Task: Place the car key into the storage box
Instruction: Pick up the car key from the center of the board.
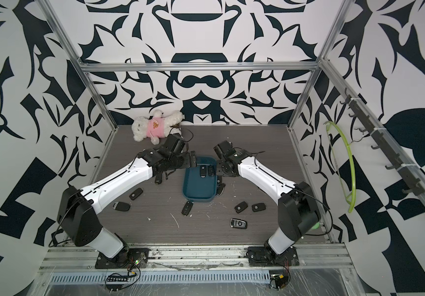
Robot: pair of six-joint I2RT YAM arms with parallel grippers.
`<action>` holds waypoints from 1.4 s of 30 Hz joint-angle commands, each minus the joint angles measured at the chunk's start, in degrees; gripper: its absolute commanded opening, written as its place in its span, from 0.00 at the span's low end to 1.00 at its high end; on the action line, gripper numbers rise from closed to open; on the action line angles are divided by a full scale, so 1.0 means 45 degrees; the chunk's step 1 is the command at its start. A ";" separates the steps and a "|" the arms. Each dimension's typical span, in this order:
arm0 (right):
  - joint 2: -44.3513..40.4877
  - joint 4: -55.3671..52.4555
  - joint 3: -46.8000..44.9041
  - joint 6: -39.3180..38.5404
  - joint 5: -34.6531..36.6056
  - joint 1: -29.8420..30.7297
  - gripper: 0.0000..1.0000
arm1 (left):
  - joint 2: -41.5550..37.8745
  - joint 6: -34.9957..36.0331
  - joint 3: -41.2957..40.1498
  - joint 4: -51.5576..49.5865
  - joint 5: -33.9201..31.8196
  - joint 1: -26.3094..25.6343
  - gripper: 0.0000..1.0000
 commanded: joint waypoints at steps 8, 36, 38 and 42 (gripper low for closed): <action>0.3139 0.0297 0.3166 0.0253 -0.0099 0.1404 0.36 | -0.2495 -0.0504 -0.1790 -0.0616 -0.1111 0.0756 0.99; 0.7771 -0.0002 0.7132 0.0643 0.0108 0.1879 0.36 | -0.4781 -0.0789 -0.2955 -0.1977 -0.2087 0.1003 0.99; 0.7793 -0.0107 0.7078 0.0716 0.0285 0.1869 0.36 | -0.4776 -0.0780 -0.2936 -0.1964 -0.2097 0.1017 0.99; 0.7740 -0.0278 0.6992 0.0945 0.0490 0.1729 0.36 | -0.4703 -0.0776 -0.2896 -0.1912 -0.2078 0.1015 0.99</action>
